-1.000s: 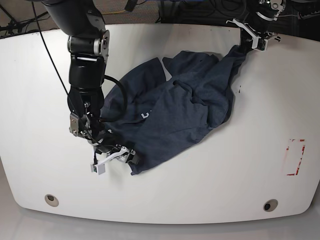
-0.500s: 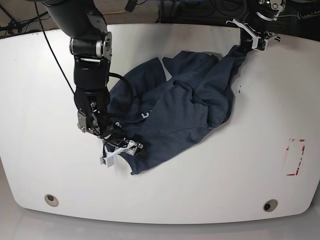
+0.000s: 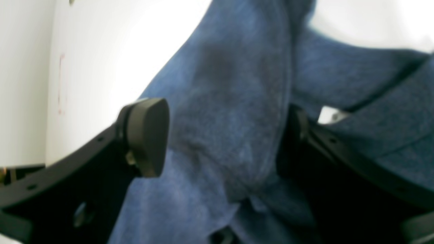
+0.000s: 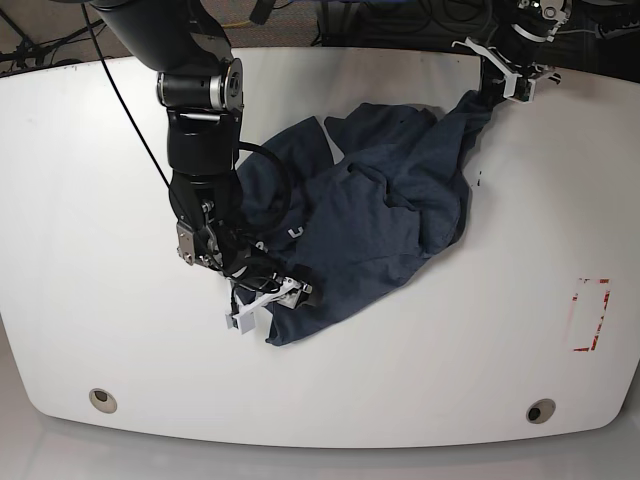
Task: Fold the T-shirt properly
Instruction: 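Adjust the right gripper's grip on the hem while left holds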
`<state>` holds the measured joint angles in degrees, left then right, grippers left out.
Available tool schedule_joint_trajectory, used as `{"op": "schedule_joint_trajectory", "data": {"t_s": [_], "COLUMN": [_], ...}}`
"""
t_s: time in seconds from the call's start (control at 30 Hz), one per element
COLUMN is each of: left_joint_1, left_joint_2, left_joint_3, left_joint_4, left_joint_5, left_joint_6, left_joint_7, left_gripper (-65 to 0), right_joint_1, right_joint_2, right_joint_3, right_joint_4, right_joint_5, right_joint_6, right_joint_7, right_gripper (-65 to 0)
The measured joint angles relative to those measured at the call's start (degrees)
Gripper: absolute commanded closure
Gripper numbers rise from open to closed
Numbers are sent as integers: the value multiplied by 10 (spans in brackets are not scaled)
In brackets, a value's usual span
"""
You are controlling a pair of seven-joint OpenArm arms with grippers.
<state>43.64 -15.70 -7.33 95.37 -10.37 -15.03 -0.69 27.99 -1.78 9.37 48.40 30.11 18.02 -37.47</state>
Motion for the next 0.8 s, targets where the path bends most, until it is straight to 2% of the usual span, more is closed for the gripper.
{"op": "schedule_joint_trajectory", "data": {"t_s": [0.17,0.8], "left_joint_1": [0,-11], "left_joint_2": [0,0], "left_joint_3": [0,1], "left_joint_4": [0,-2], "left_joint_5": [0,0], "left_joint_6": [0,0], "left_joint_7": [0,7], "left_gripper": [0,0], "right_joint_1": [-2,-1], "right_joint_2": [-4,-15], "right_joint_3": [-1,0], "right_joint_4": [44,52], "right_joint_5": [2,1], "right_joint_6": [0,0], "right_joint_7": [-23,-39], "right_gripper": [-438,-438]}}
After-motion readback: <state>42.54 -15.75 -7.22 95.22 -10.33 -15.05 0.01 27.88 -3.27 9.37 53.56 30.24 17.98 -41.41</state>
